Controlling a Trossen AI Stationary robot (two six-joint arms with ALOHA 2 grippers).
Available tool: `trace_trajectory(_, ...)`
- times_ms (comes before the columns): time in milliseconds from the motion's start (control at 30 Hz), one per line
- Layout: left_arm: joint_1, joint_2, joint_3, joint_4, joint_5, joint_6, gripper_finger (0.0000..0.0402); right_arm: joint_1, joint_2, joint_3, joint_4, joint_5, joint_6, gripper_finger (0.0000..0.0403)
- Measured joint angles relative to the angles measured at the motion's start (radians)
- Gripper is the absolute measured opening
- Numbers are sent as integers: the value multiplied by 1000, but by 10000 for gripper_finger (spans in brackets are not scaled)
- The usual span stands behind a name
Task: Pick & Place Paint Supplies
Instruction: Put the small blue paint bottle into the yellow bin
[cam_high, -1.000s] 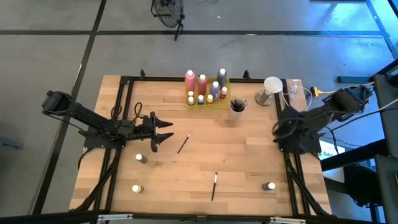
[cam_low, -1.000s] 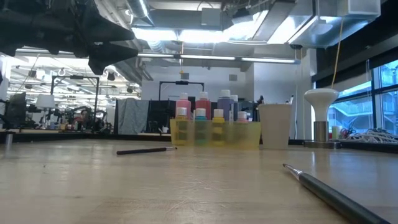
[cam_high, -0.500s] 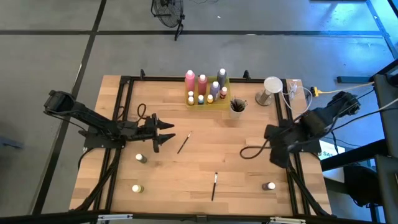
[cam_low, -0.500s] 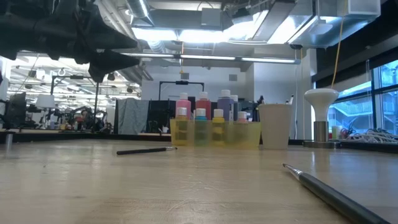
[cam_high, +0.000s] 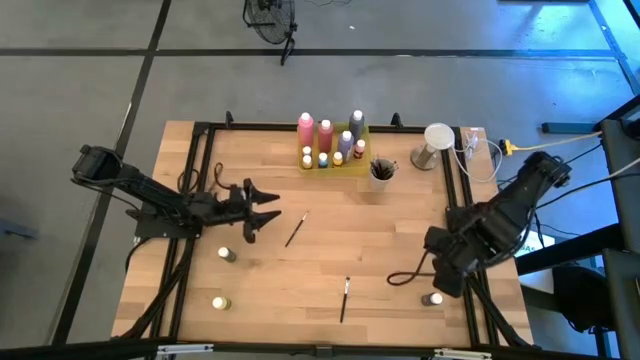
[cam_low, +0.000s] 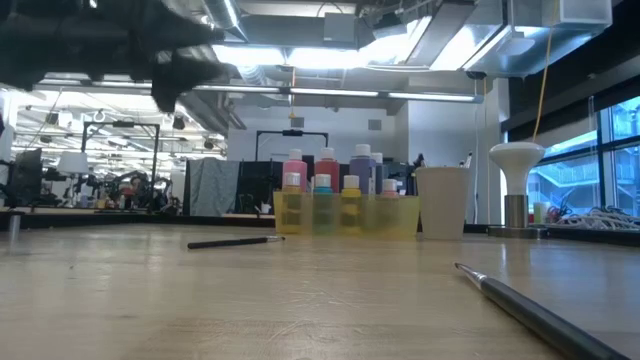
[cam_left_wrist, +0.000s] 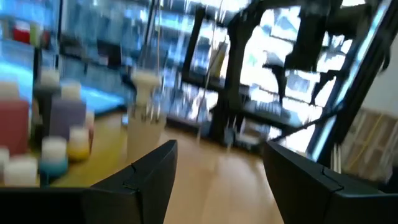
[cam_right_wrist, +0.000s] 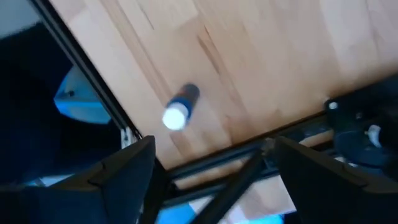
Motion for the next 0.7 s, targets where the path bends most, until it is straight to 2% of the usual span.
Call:
trace_trajectory(133, 3, 0, 0, 68, 13, 35, 231, 65, 31, 0, 67, 30, 64, 328)
trace_trajectory(267, 3, 0, 0, 75, 9, 36, 231, 122, 80, 0, 149, 79, 73, 328)
trace_trajectory(333, 3, 0, 0, 74, 3, 36, 232, 143, 112, 0, 164, 101, 26, 328)
trace_trajectory(433, 3, 0, 0, 72, 2, 36, 232, 162, 160, 0, 157, 80, -47, 328)
trace_trajectory(700, 3, 0, 0, 71, 1, 35, 232, 196, 283, 0, 152, -4, -26, 328)
